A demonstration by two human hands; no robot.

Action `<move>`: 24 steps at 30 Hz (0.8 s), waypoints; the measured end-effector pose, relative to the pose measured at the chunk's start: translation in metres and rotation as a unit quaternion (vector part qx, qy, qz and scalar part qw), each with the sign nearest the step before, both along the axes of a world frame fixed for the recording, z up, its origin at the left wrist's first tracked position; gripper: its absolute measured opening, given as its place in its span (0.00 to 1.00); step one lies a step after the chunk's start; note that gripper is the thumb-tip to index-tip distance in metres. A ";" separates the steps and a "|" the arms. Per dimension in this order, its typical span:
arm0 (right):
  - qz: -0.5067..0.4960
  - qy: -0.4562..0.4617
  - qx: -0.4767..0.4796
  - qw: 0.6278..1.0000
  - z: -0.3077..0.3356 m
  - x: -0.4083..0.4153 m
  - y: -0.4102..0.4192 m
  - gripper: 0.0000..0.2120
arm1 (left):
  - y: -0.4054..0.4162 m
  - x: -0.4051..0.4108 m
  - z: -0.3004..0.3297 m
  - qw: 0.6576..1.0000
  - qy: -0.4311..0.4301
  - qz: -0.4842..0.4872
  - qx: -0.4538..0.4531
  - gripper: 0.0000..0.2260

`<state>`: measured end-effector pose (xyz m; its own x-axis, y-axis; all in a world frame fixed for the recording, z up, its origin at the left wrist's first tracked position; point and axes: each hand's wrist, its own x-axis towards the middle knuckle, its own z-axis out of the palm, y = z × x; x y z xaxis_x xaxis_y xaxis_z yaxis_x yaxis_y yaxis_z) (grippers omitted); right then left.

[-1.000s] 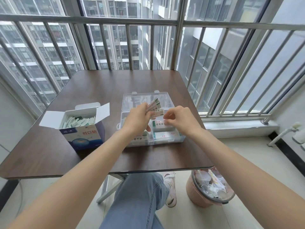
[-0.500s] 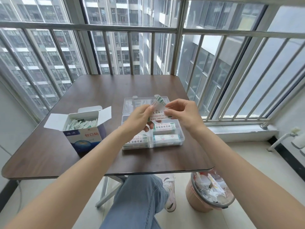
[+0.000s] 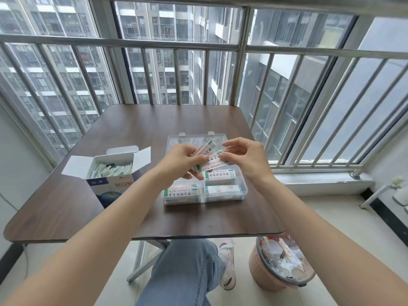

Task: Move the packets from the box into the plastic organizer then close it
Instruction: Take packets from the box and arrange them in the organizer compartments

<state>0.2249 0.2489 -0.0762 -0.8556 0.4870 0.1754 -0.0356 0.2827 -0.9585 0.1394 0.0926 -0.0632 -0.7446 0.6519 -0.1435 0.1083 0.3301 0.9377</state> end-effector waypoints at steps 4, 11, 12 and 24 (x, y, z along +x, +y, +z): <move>0.009 -0.028 -0.016 0.999 0.000 0.001 -0.002 0.07 | -0.003 -0.004 0.002 0.999 0.004 -0.046 -0.020 0.07; 0.055 -0.059 -0.066 0.995 0.002 0.004 0.003 0.09 | 0.003 -0.006 -0.003 0.999 0.014 -0.043 -0.013 0.08; 0.054 -0.065 -0.063 0.994 0.002 0.005 0.004 0.10 | 0.004 -0.005 -0.004 0.999 0.016 -0.047 -0.014 0.08; -0.050 -0.139 0.084 0.985 -0.024 -0.010 0.024 0.05 | 0.011 -0.016 -0.018 0.986 0.145 0.061 -0.050 0.08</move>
<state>0.2151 0.2727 -0.1006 -0.8309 0.5559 0.0255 0.2588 0.4266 -0.8666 0.1231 0.1032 -0.0808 -0.8355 0.5488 0.0281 0.3209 0.4458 0.8357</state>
